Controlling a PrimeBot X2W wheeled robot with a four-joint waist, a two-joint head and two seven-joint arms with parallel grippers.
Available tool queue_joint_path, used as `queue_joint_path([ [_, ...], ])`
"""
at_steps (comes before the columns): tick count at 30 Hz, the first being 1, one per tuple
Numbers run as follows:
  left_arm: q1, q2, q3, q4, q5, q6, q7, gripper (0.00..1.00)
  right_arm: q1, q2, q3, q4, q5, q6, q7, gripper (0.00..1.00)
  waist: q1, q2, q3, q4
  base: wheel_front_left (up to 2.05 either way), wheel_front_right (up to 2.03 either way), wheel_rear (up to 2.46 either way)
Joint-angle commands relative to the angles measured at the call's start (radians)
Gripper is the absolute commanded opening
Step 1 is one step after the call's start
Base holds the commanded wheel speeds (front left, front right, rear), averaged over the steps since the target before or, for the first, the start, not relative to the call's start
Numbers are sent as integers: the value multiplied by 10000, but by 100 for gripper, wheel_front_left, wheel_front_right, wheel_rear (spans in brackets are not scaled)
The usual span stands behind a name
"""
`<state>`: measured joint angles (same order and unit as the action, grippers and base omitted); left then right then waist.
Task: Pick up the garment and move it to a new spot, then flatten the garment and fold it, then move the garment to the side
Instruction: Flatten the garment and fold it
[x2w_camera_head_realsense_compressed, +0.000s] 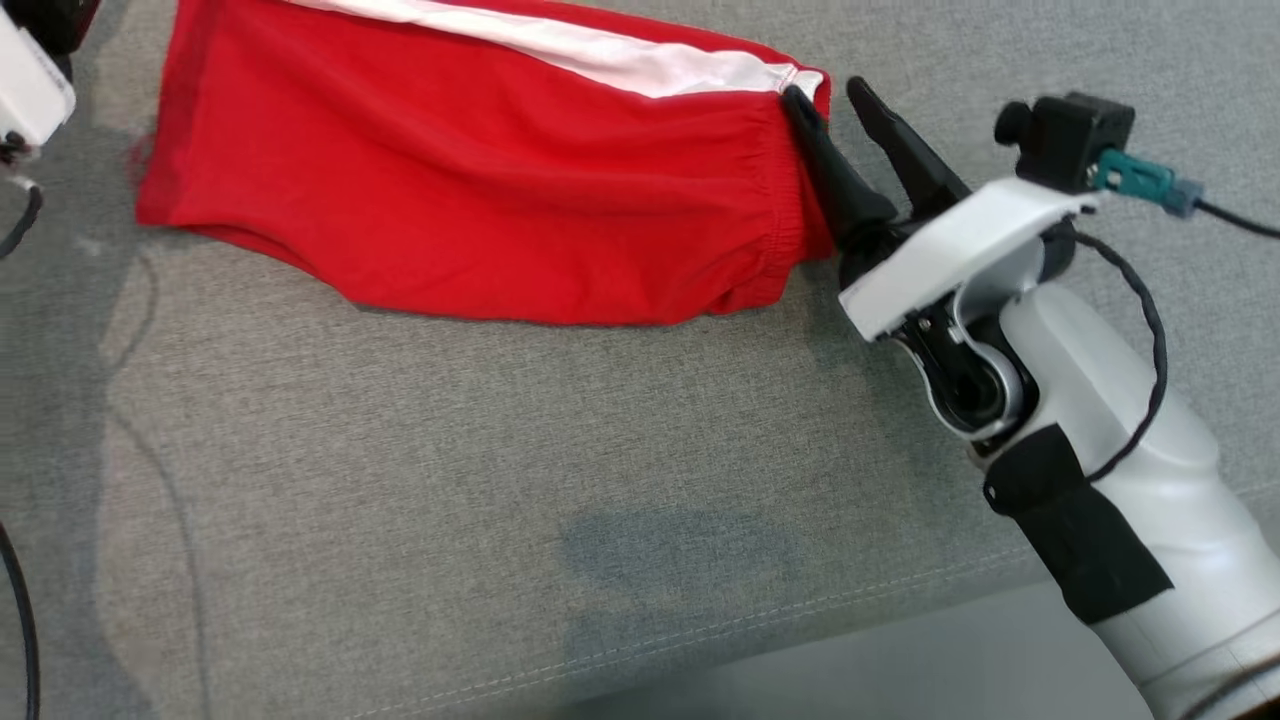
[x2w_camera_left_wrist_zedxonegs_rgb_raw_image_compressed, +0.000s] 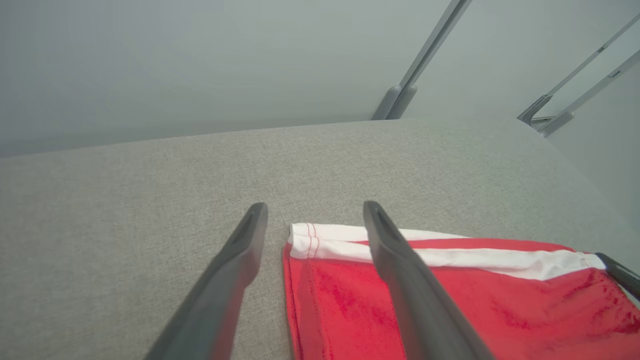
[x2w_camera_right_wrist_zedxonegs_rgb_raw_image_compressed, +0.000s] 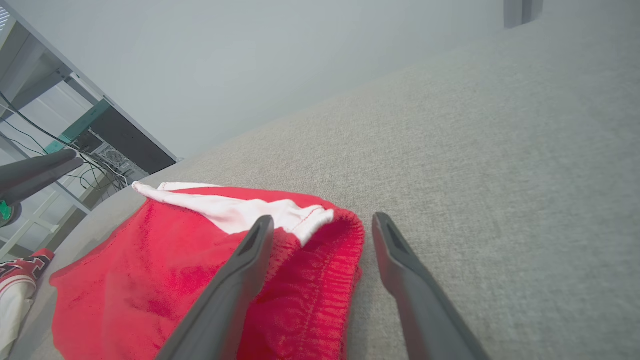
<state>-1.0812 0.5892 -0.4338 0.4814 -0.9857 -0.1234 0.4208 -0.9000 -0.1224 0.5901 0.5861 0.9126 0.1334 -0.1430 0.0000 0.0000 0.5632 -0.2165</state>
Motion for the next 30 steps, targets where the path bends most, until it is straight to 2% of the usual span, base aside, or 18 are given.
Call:
queue_joint_path([
  [1, 381, 701, 358, -435, 419, -53, -804, 100, 707, -133, 84, -309, -416, -27, -455, 100, 0, 0, -204, 177, 0, 0, 0],
  [3, 830, 737, 456, -682, 716, 165, -1596, 100, 1081, -229, -4, -441, -679, -27, -717, 100, 0, 0, -350, 288, 0, 0, 0],
  [5, 1103, 728, 470, -846, 820, 266, -1896, 100, 1268, -292, -74, -509, -889, -27, -827, 100, 0, 0, -418, 340, 0, 0, 0],
  [8, 1965, 706, 525, -1432, 1146, 717, -2739, 100, 1865, -380, -553, -781, -1634, -27, -1068, 100, 0, 0, -623, 484, 0, 0, 0],
  [12, 3155, 643, 665, -2371, 1520, 1591, -3673, 100, 2843, -205, -1635, -1343, -2942, -27, -1173, 100, 0, 0, -858, 651, 0, 0, 0],
  [18, 4905, 553, 854, -3710, 2031, 2810, -4855, 100, 4863, 436, -3384, -3080, -4715, -27, -1185, 100, 0, 0, -1294, 755, 0, 0, 0],
  [24, 6387, 655, 993, -4452, 2123, 3466, -5324, 100, 6476, 701, -4135, -4163, -4971, -27, -1186, 100, 0, 0, -1810, 580, 0, 0, 0],
  [30, 7338, 876, 1048, -4883, 2210, 3925, -5378, 100, 7228, 718, -4028, -4770, -4618, -27, -1187, 100, 0, 0, -2164, 277, 0, 0, 0],
])
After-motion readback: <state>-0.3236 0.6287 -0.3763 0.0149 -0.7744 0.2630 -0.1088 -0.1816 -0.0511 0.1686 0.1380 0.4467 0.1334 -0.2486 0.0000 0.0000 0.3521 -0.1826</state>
